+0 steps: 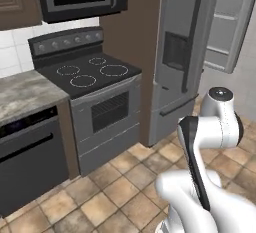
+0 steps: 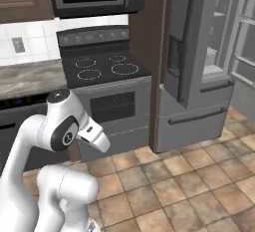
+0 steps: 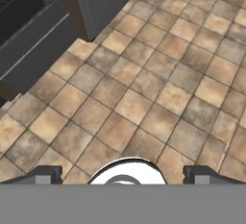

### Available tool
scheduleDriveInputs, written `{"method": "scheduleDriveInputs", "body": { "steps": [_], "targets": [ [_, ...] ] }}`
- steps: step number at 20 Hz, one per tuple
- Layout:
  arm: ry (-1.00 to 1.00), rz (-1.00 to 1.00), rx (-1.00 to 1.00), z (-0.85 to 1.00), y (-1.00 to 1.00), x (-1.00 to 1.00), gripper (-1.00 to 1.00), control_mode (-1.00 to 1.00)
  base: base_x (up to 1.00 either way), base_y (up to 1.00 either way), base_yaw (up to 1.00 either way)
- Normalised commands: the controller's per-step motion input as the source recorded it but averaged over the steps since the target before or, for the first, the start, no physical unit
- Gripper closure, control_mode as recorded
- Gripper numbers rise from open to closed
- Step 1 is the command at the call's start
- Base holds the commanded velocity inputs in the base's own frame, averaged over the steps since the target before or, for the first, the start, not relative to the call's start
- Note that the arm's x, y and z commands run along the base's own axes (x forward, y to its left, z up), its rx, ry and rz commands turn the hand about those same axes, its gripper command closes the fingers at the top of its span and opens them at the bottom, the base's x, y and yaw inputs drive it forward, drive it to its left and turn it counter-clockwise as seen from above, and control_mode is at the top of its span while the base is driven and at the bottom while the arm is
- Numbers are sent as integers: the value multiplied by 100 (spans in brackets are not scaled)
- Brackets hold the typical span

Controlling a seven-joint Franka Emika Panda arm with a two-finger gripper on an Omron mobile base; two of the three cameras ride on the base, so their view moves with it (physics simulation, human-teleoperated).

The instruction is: Retrieve the bottle and the shaker from the cabinet and place them next to the mixing bowl on the counter. Then add garlic from the fridge to the mixing bowl.

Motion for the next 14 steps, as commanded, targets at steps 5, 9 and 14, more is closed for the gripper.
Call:
{"method": "scheduleDriveInputs", "body": {
  "steps": [5, 9, 14],
  "targets": [
    [0, 0, 0, 0, 0, 0, -100, 100, 0, -100, 33],
    [0, 0, 0, 0, 0, 0, -100, 100, 0, -100, 17],
    [0, 0, 0, 0, 0, 0, -100, 100, 0, -100, 17]
  ]
}}
